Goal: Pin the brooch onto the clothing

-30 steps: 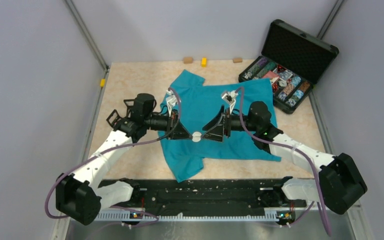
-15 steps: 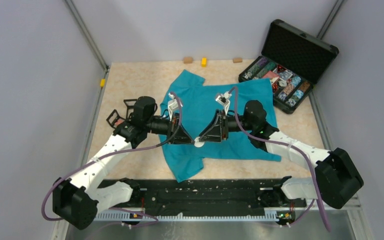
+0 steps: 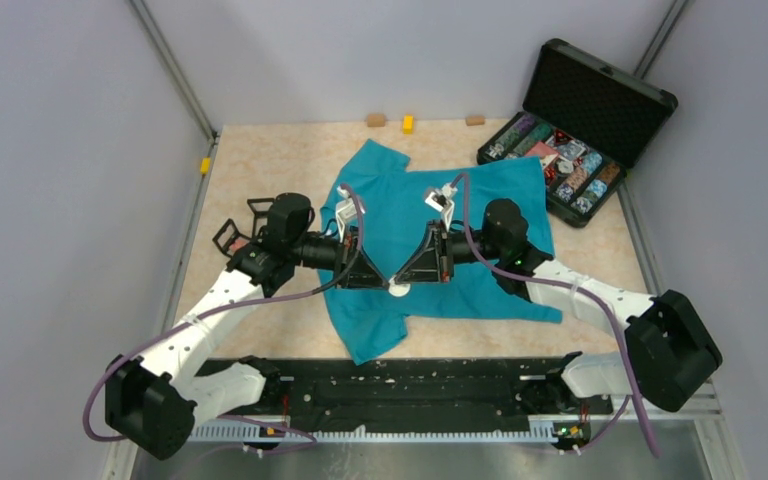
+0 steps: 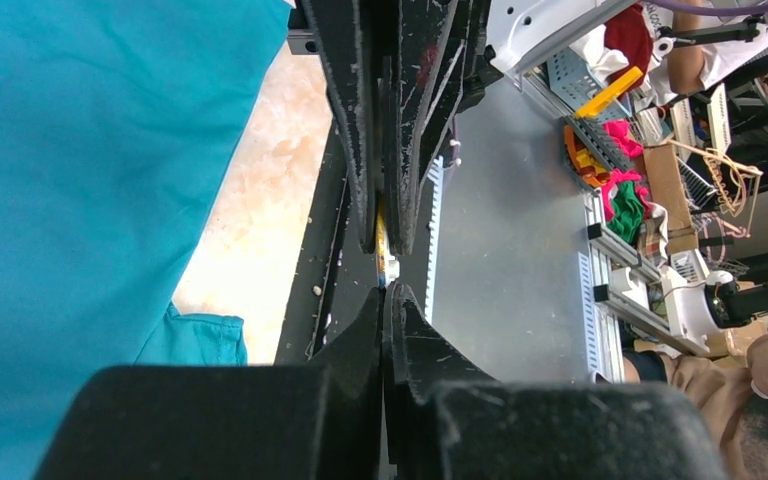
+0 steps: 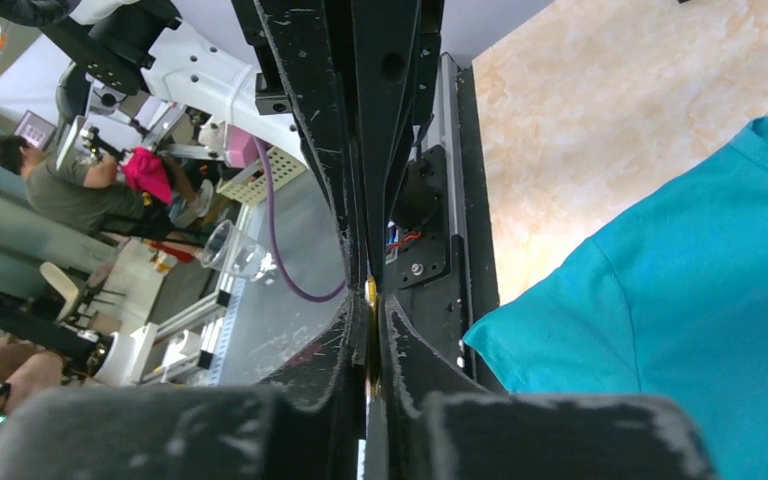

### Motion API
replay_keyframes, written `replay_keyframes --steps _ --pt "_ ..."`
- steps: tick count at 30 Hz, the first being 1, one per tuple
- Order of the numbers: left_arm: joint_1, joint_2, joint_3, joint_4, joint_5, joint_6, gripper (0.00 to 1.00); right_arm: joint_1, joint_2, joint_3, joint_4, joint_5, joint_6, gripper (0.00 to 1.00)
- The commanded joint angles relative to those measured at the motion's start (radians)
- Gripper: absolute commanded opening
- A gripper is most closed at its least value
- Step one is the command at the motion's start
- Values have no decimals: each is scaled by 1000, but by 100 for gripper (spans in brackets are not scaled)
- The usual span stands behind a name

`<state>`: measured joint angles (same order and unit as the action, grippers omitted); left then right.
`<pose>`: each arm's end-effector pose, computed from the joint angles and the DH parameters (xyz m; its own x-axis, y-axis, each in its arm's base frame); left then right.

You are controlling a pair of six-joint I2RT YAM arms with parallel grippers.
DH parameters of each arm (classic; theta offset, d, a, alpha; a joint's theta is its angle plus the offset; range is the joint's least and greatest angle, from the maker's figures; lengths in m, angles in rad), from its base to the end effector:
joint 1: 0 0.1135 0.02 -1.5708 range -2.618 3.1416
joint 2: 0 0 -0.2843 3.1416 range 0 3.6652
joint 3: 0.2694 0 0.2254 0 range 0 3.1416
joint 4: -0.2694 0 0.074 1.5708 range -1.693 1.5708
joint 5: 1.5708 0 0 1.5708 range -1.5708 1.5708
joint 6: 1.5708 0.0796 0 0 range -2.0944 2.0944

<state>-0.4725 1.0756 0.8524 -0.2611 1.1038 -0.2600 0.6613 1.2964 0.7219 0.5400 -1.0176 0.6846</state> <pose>0.1522 -0.1576 0.3229 -0.6342 0.1942 -0.7484 0.7714 0.0943 -0.6293 0.1744 0.2215 0.3155 -0.6495 -0.0844 -0.7556 -0.7526 -0.0699 0.6547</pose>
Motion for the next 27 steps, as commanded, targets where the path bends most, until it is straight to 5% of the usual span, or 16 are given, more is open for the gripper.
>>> replay_keyframes --steps 1,3,6,9,20,27 --pt "-4 -22 -3 51 16 -1 0 17 7 42 62 -23 -3 0" --pt "-5 -18 1 56 4 -9 0 18 5 38 69 -15 -2 0" --pt "-4 -16 12 63 -53 -25 42 18 -13 20 106 47 13 0" --pt "-4 -58 -15 130 -152 -86 61 18 -63 -35 217 180 65 0" --pt "-63 -246 -298 809 -503 -503 61 34 -251 -187 465 575 133 0" --pt "-137 -204 -279 894 -579 -536 60 43 -241 -176 541 607 152 0"
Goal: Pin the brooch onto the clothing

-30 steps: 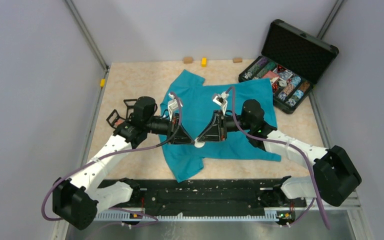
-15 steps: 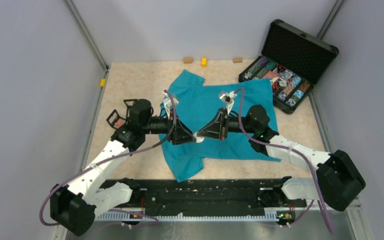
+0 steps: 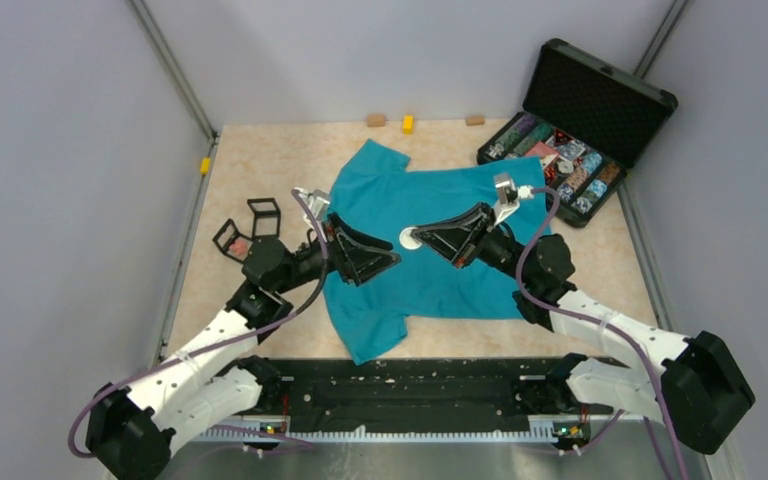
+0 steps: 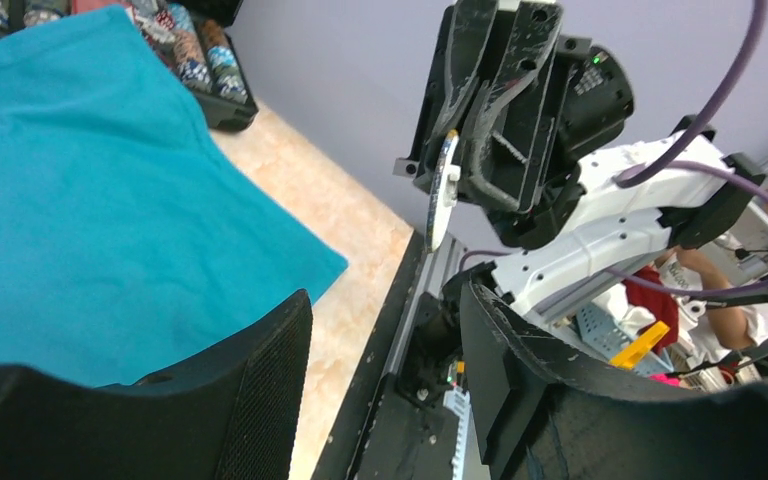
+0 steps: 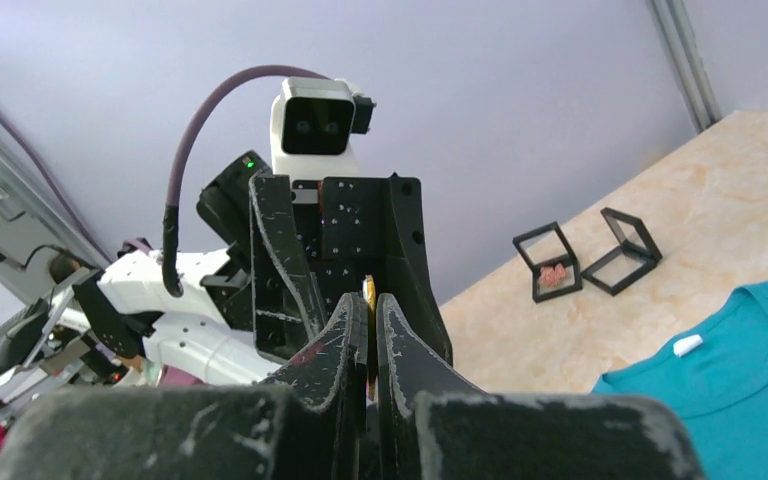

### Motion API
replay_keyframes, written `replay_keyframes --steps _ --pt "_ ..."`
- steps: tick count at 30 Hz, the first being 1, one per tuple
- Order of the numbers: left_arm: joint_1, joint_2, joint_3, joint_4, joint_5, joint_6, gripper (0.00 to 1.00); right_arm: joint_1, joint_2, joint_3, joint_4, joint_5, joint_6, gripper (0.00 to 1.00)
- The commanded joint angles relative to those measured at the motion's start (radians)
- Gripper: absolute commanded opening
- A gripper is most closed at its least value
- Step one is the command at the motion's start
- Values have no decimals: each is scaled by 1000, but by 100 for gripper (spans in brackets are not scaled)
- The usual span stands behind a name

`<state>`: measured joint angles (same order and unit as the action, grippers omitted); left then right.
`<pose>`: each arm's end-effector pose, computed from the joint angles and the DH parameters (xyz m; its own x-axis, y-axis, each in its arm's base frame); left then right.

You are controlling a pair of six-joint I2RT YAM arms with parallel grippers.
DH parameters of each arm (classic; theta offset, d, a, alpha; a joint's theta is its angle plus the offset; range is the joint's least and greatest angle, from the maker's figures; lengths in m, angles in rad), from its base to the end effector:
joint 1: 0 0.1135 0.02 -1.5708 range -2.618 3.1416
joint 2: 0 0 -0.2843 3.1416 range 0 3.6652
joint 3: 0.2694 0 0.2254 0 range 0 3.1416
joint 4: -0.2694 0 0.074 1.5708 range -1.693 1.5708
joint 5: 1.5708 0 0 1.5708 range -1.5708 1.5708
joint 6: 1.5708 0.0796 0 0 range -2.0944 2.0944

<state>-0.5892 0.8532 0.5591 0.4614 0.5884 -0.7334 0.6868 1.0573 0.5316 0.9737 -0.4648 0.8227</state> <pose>0.1389 -0.1460 0.3455 -0.5112 -0.3281 -0.7944 0.7741 0.2259 -0.5914 0.1546 0.1729 0.3669 -0.4166 0.5057 -0.7554 -0.8436 0.0946 0.5286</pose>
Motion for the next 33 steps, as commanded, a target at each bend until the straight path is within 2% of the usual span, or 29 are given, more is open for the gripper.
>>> replay_keyframes --steps 1,7,16,23,26,28,29,33 --pt "-21 29 20 185 -62 -70 59 19 1 15 107 59 14 0" --pt "-30 96 34 288 -46 -126 56 23 21 8 139 51 30 0" --pt "-33 118 46 330 -53 -157 39 28 40 20 123 21 24 0" --pt "-34 117 48 307 -51 -151 14 28 46 24 127 13 26 0" --pt "-32 121 54 297 -44 -145 0 28 45 27 118 1 20 0" --pt "-32 118 53 293 -48 -140 0 28 41 32 107 -16 11 0" --pt "-32 115 55 279 -59 -135 0 28 35 35 92 -21 2 2" --pt "-33 98 65 201 -95 -102 0 28 12 39 46 -30 -17 24"
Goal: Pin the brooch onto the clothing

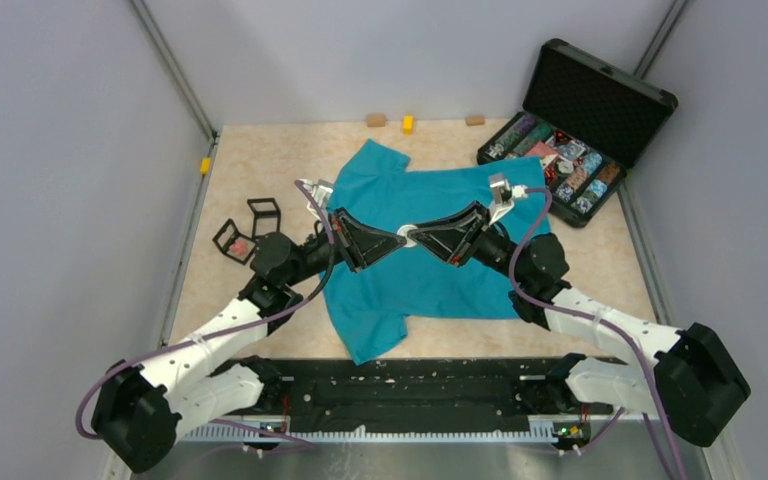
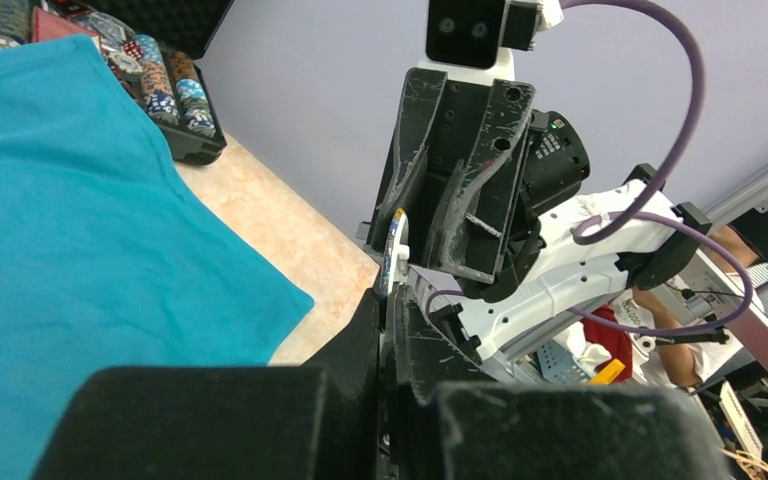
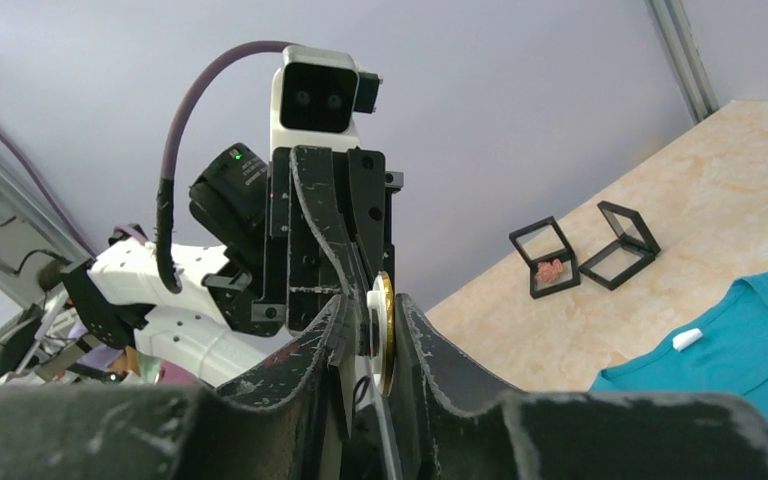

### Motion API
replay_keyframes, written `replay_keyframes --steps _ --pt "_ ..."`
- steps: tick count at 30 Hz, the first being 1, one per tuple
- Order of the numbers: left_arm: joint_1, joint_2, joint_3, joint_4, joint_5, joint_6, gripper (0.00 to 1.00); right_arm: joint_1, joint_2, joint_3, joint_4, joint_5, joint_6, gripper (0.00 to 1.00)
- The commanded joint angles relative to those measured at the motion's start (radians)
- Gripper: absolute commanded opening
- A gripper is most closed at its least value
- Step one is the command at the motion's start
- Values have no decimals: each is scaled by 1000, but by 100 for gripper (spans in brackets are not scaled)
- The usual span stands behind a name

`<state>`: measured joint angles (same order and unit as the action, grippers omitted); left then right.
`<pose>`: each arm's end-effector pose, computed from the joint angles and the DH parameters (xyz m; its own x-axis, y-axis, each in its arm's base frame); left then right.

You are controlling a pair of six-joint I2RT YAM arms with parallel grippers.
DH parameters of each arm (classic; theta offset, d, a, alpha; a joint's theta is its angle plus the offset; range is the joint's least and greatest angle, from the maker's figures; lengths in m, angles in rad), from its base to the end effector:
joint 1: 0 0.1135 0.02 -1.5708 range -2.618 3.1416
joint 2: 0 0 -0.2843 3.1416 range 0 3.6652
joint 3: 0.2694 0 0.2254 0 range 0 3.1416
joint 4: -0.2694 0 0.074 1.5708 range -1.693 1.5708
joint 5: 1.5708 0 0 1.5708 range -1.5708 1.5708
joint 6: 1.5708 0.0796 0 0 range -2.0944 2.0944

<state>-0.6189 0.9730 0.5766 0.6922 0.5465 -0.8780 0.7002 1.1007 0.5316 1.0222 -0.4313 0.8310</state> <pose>0.1547 -0.1610 0.3613 -0.5413 -0.4215 -0.7275 0.7579 0.1301 -0.6393 0.1607 0.1789 0.3645 -0.4190 0.5244 -0.7413 -0.8356 0.0967 0.5407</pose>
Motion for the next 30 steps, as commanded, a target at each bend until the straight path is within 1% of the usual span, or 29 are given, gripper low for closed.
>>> replay_keyframes --steps 1,9,13,23,30 --pt "-3 -26 47 -32 -54 44 0 15 -35 39 -3 -65 -25 26" --pt "-3 -34 49 -64 -71 58 0 15 -40 18 10 -66 -12 28" --pt "-3 -39 49 -67 -74 60 0 15 -53 6 7 -46 -15 21" --pt "-3 -41 47 -71 -82 56 0 15 -61 -2 -12 -45 -26 16" --pt "-4 -42 51 -66 -67 59 0 15 -49 -6 -57 -38 -62 9"
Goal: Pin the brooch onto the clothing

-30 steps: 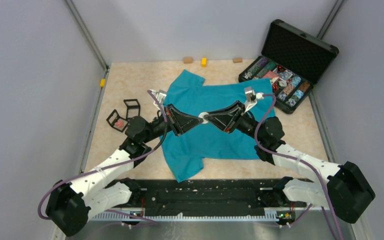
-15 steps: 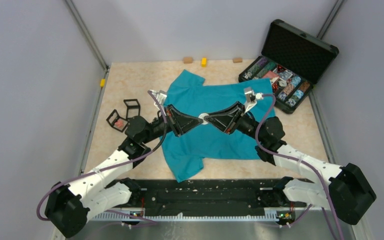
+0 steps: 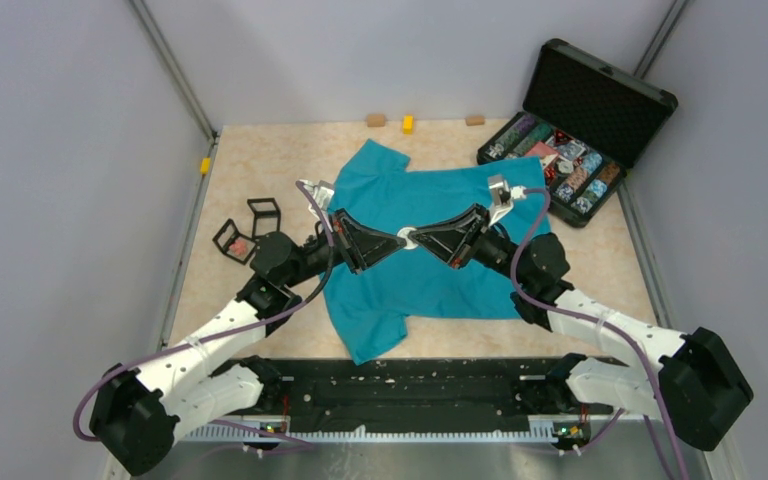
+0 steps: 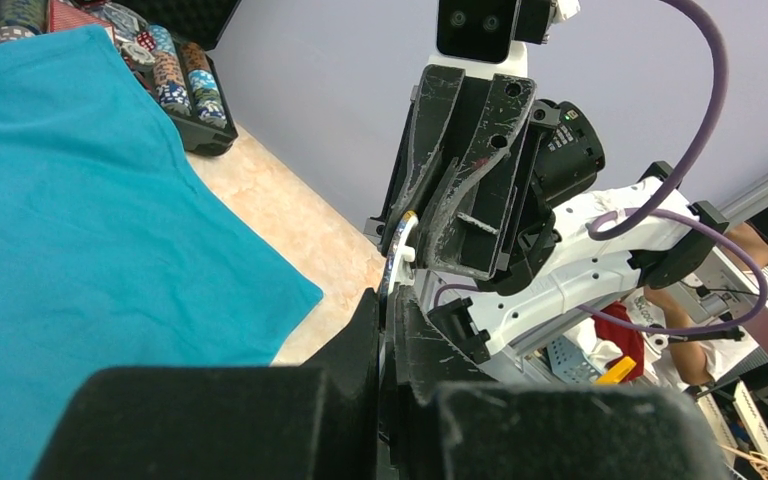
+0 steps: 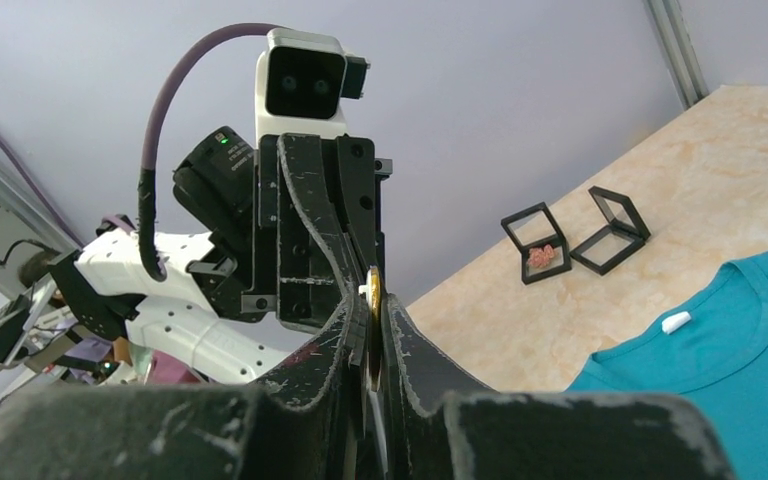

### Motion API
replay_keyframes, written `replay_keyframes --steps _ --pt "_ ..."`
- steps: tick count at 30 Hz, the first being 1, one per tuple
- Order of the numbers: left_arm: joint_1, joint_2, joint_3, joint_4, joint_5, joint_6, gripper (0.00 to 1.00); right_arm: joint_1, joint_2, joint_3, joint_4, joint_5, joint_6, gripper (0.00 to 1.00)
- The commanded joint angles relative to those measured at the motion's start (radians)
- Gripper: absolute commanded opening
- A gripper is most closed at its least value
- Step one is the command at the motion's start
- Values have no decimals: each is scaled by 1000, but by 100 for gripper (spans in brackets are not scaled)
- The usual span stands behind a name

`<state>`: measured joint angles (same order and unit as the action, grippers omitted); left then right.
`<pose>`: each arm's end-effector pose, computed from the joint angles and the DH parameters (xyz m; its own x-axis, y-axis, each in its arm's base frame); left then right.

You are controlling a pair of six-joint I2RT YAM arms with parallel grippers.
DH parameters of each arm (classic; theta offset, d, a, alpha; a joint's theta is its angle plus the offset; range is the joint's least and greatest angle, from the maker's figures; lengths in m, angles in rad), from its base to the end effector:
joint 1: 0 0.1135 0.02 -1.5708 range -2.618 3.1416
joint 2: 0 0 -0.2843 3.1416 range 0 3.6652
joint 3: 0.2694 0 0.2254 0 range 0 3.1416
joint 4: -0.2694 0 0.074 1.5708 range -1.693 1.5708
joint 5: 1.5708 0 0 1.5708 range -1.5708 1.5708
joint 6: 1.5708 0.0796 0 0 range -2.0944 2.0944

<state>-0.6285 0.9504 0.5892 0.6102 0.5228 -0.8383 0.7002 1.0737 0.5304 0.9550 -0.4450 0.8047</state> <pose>0.1528 -0.1602 0.3594 -0.5365 -0.4064 -0.7396 0.7506 0.1707 -0.6383 0.1577 0.1777 0.3608 -0.4243 0.4930 -0.7595 -0.8329 0.1165 0.5410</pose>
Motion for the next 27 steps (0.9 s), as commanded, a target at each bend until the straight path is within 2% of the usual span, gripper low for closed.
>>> replay_keyframes --steps 1,6,11,17,22,25,27 --pt "7 -15 40 21 -34 17 0 15 -20 -2 -10 -22 -50 7" --pt "5 7 47 72 24 -2 0 16 -25 -4 -134 27 -148 0" --pt "4 18 64 61 50 11 0 24 -31 -10 -236 84 -235 0" --pt "2 28 73 42 47 19 0 24 -42 -3 -251 86 -245 0" --pt "1 29 87 -50 -18 45 0 24 -79 1 -257 98 -243 12" --pt "1 24 84 -100 -70 63 0 24 -114 9 -284 115 -249 24" --pt "3 20 76 -115 -106 66 0 24 -138 15 -309 129 -260 37"
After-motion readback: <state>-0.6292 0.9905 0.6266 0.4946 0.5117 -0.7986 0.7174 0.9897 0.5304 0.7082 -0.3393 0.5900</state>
